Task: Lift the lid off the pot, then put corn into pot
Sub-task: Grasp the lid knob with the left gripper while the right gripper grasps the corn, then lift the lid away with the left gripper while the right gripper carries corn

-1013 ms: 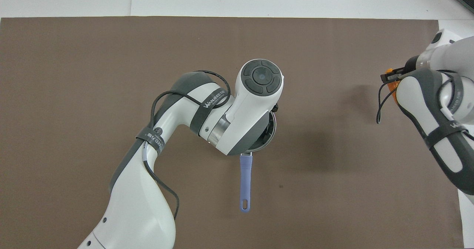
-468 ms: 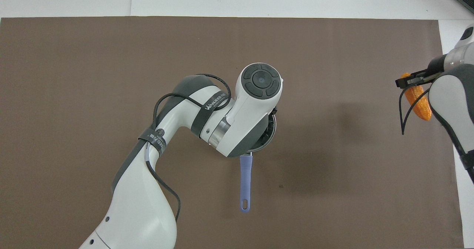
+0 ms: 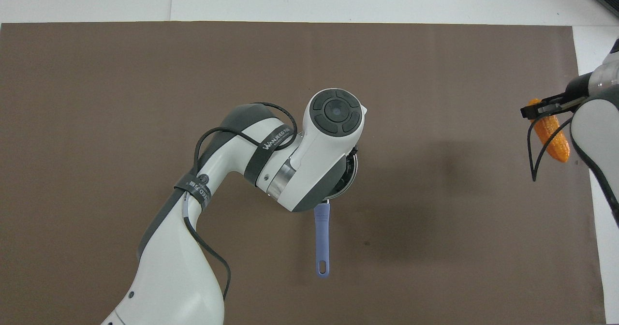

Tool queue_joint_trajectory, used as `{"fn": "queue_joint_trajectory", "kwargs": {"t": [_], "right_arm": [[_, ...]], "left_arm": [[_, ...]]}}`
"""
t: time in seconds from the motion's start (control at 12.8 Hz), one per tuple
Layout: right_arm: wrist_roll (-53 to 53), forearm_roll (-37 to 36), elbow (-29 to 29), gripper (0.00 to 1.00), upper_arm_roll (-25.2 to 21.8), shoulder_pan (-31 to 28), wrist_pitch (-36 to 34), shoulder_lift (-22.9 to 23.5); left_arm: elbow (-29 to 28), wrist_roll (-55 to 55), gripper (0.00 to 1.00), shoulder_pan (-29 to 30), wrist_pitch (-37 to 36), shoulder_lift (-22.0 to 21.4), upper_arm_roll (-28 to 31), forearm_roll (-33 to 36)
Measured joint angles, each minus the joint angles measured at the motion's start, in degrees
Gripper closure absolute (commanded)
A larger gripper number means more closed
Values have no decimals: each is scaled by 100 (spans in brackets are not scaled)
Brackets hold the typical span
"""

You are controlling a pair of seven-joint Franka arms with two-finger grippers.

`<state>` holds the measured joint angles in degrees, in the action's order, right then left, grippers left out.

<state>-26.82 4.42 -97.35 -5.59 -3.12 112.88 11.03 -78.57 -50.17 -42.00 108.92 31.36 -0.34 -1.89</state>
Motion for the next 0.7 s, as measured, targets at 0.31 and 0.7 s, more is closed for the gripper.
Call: {"fn": "queue_joint_trajectory", "kwargs": {"t": [0.31, 0.7], "right_arm": [[169, 0, 73, 100, 38, 62, -554, -357], [1804, -95, 67, 100, 103, 884, -704, -448]], "left_arm": [[1, 0, 100, 93, -4, -274, 71, -33], [-125, 1054, 100, 635, -149, -525, 116, -34]]}}
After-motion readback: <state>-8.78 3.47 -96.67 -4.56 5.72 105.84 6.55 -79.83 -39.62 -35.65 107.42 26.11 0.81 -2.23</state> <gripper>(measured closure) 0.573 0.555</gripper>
